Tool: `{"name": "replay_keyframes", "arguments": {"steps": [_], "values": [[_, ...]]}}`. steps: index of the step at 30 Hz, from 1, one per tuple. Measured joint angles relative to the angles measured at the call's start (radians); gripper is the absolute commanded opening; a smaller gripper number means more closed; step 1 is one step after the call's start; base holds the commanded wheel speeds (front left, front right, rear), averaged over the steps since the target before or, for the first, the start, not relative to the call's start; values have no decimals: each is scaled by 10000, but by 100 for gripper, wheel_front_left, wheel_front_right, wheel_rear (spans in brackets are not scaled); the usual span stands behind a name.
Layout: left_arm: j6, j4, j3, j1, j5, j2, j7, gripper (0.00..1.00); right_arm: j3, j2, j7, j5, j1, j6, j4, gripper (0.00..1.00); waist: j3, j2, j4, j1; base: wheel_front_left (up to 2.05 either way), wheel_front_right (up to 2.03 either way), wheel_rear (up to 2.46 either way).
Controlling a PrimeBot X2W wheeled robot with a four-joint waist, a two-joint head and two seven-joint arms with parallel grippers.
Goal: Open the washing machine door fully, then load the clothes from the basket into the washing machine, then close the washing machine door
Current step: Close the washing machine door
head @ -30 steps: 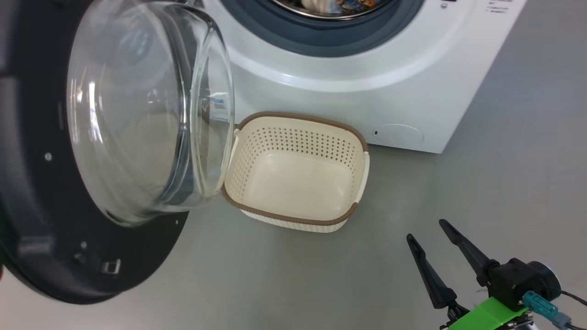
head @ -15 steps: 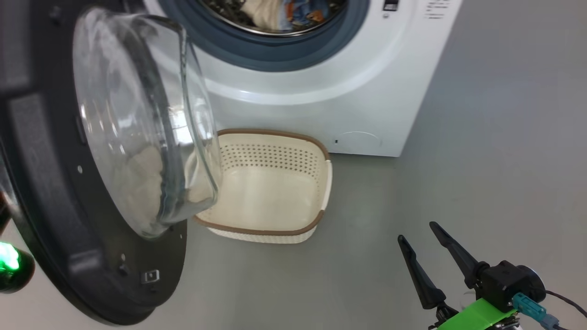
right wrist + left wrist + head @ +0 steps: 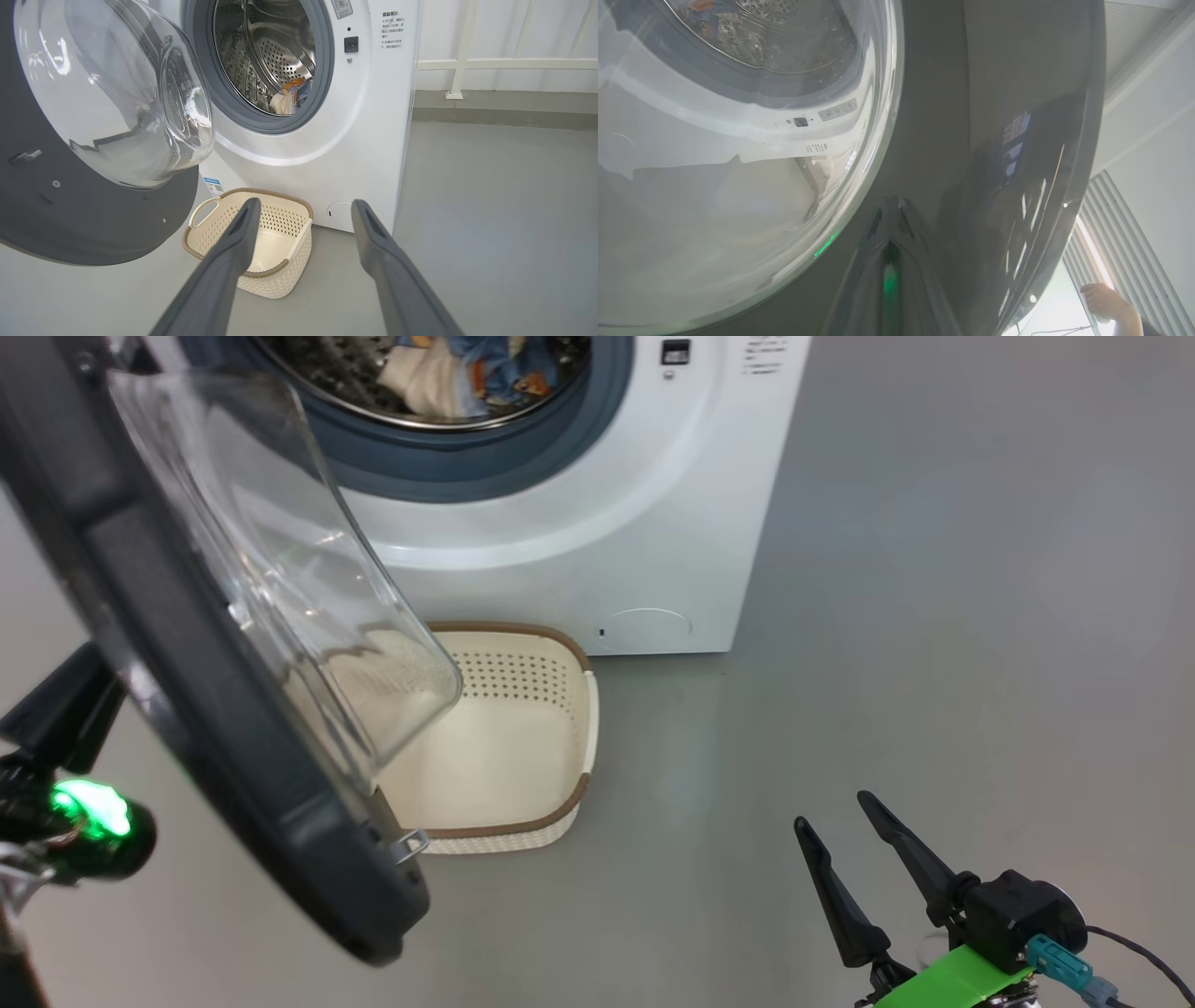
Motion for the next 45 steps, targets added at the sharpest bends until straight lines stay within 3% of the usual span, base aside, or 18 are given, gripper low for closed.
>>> {"name": "replay_keyframes", "arguments": {"steps": [11, 19, 30, 39, 45], "values": [[-1404, 1321, -357, -737, 706, -650, -1411, 0, -6, 69, -119, 54, -202, 0, 109, 100, 70, 0, -698, 0, 0, 0, 0], [-1871, 1937, -878, -1311, 849, -882, -2169, 0, 10, 157, -173, 56, -205, 0, 167, 100, 150, 0, -948, 0, 0, 0, 0], [-1985, 2364, -1480, -1837, 1181, -957, -3856, 0, 48, 194, -201, 61, -314, 0, 280, 100, 292, 0, -1165, 0, 0, 0, 0], [-1944, 2079, -2583, -1976, 178, -928, -4454, 0, 69, 224, -203, 69, -569, 0, 341, 100, 439, 0, -1413, 0, 0, 0, 0], [-1960, 1862, -3154, -2545, 242, -1009, -5239, 0, 92, 259, -205, 69, -575, 0, 337, 100, 560, 0, -1564, 0, 0, 0, 0]]}}
